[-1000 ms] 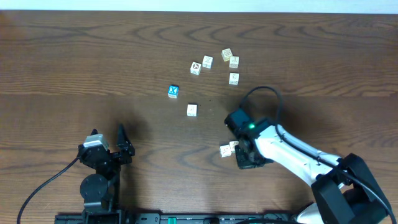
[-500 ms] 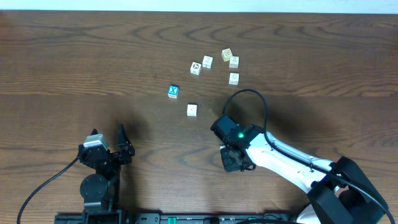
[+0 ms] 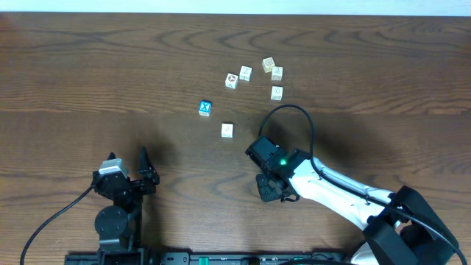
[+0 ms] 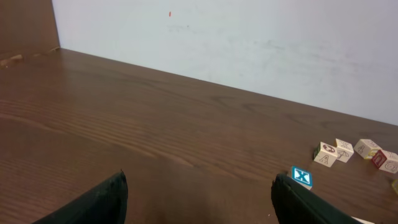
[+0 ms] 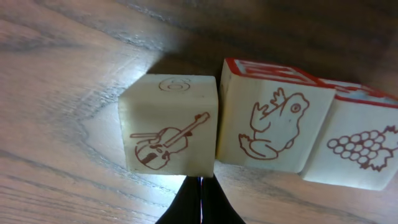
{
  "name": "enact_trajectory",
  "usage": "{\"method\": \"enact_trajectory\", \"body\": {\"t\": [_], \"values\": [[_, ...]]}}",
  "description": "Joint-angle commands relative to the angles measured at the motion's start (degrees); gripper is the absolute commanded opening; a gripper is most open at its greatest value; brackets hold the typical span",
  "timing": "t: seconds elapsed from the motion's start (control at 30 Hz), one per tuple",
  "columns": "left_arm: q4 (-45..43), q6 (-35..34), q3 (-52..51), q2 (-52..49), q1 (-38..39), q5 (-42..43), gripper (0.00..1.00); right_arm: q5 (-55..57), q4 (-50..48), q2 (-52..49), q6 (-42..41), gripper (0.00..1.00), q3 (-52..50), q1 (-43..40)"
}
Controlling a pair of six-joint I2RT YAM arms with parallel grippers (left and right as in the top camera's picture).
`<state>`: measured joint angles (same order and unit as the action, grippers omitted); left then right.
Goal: Lift 4 blocks
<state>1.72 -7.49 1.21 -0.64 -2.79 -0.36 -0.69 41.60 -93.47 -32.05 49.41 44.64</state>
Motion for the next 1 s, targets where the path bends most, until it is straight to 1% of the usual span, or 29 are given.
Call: {"method": "enact_trajectory", "body": {"t": [0.0, 0.3, 0.53, 0.7, 0.83, 0.97], "values": [[2.36, 0.09, -0.98, 0.04, 0.24, -1.38, 0.74, -0.02, -0.79, 0.94, -0.7, 0.01, -0.13, 0.96], [2.36, 0.09, -0.98, 0.04, 0.24, -1.38, 0.74, -0.02, -2.62, 0.94, -0.7, 0.01, -0.13, 0.96], [2.36, 0.09, -0.98, 0.04, 0.24, -1.4, 0.74, -0.33, -1.55, 0.94, -0.7, 0.01, -0.13, 1.44], [2.36, 0.09, -0.98, 0.04, 0.24, -1.38, 0.74, -2.84, -1.66, 0.94, -0.72, 0.01, -0.13, 4.09], [2.36, 0.09, -0.98, 0.04, 0.24, -1.38, 0.74, -2.12, -2.67, 0.94, -0.72, 0.01, -0.13, 6.99], [2.36, 0.09, -0.98, 0.04, 0.24, -1.38, 0.74, -0.04, -4.57, 0.94, -0.7, 0.01, -0.13, 7.98]]}}
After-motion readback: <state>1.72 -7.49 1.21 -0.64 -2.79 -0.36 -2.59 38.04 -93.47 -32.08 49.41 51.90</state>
